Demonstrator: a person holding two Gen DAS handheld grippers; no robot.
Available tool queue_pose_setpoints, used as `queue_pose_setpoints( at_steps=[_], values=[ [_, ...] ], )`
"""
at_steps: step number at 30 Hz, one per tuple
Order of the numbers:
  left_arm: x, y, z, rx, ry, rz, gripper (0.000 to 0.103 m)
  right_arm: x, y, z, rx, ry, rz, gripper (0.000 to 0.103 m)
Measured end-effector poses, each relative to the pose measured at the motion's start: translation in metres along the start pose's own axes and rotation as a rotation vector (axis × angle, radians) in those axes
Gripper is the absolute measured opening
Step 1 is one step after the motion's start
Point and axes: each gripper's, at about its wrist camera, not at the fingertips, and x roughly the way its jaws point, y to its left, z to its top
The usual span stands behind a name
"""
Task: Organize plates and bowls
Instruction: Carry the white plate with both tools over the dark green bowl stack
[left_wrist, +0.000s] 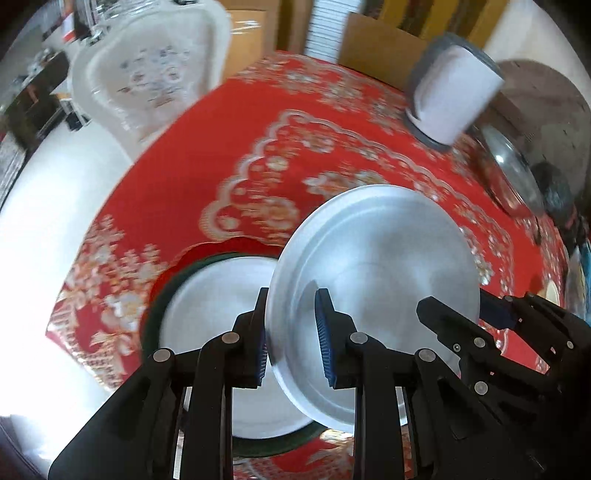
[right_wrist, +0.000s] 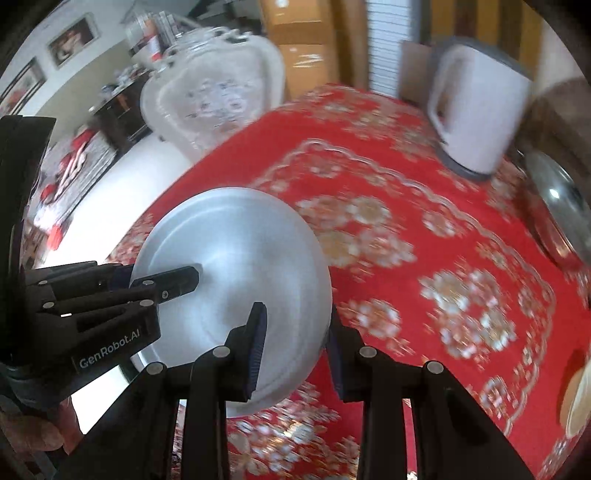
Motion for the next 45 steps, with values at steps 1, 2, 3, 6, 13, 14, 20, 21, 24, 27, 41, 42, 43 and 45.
queue_pose_setpoints(
  at_steps=[1,2,3,6,13,14,20,21,24,27,41,42,43,45],
  values=[
    [-0.002,0.009,-0.001,-0.017,-0.002,0.01,0.023,0.003,0.008,0.003,-0.019,0.003,0.01,0.032],
    [-0.003,0.016,-0.002,-0.028,-0.002,0.019,0.023,0.005,0.014,0.004,-0.034,0.007,0.016,0.032],
    [-0.003,0.025,-0.004,-0.044,-0.001,0.028,0.023,0.009,0.022,0.006,-0.054,0.014,0.024,0.032],
    [-0.002,0.042,-0.011,-0.074,0.009,0.049,0.023,0.02,0.041,0.01,-0.096,0.035,0.048,0.032],
    [0.019,0.071,-0.036,-0.127,0.076,0.076,0.023,0.043,0.069,0.007,-0.166,0.095,0.075,0.032],
    [0.022,0.073,-0.039,-0.133,0.082,0.076,0.023,0.047,0.071,0.007,-0.17,0.104,0.074,0.032],
    [0.036,0.074,-0.047,-0.144,0.105,0.082,0.023,0.065,0.075,-0.001,-0.185,0.152,0.063,0.032],
    [0.036,0.074,-0.047,-0.141,0.101,0.085,0.023,0.066,0.075,-0.002,-0.184,0.153,0.06,0.032],
    [0.036,0.072,-0.047,-0.129,0.09,0.091,0.023,0.066,0.073,-0.002,-0.174,0.153,0.061,0.032],
    [0.037,0.071,-0.045,-0.117,0.088,0.094,0.023,0.065,0.072,-0.002,-0.17,0.156,0.065,0.032],
    [0.039,0.069,-0.046,-0.089,0.075,0.134,0.023,0.057,0.061,-0.001,-0.129,0.149,0.076,0.038],
    [0.039,0.068,-0.046,-0.088,0.075,0.135,0.023,0.056,0.06,-0.002,-0.128,0.149,0.075,0.038],
    [0.039,0.068,-0.046,-0.088,0.073,0.136,0.023,0.055,0.059,-0.002,-0.126,0.147,0.077,0.038],
    [0.036,0.067,-0.046,-0.082,0.061,0.144,0.023,0.053,0.059,-0.002,-0.125,0.142,0.079,0.038]
  ],
)
